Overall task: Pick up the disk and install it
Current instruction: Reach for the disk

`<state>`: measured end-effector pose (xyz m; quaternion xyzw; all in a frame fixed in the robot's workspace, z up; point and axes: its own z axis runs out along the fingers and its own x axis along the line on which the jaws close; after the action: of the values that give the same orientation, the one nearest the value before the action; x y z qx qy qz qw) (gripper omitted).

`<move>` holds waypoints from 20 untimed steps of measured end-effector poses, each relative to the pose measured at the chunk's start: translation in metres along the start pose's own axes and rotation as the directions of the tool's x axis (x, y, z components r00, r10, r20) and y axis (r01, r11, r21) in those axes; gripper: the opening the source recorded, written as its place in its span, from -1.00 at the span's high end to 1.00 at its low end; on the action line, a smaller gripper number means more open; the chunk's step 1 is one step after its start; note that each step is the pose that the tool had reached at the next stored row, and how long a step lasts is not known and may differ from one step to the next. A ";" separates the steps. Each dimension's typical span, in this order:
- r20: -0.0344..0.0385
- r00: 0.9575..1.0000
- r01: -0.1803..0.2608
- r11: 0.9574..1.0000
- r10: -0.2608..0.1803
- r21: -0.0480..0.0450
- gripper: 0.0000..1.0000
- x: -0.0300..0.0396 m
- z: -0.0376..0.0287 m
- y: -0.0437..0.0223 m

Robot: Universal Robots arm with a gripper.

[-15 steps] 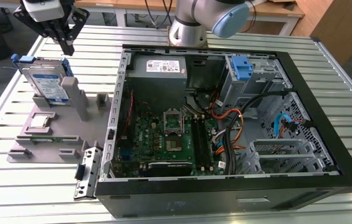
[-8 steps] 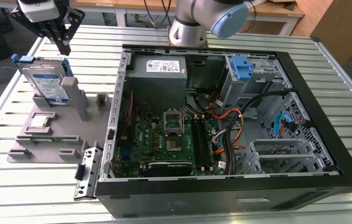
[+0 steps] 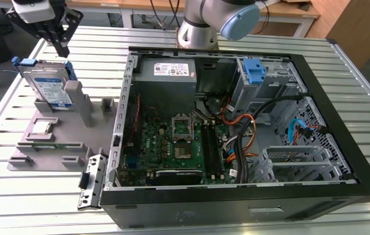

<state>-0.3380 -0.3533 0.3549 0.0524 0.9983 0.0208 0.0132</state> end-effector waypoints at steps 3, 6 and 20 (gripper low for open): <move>0.000 1.000 0.000 1.000 0.000 0.000 0.80 0.0050 0.0004 -0.0003; 0.000 1.000 0.000 1.000 0.000 0.000 0.80 0.0109 0.0006 -0.0009; 0.000 1.000 0.000 1.000 0.000 0.000 0.80 0.0347 0.0019 -0.0035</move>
<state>-0.3728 -0.3530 0.3520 0.0526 0.9983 0.0208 0.0132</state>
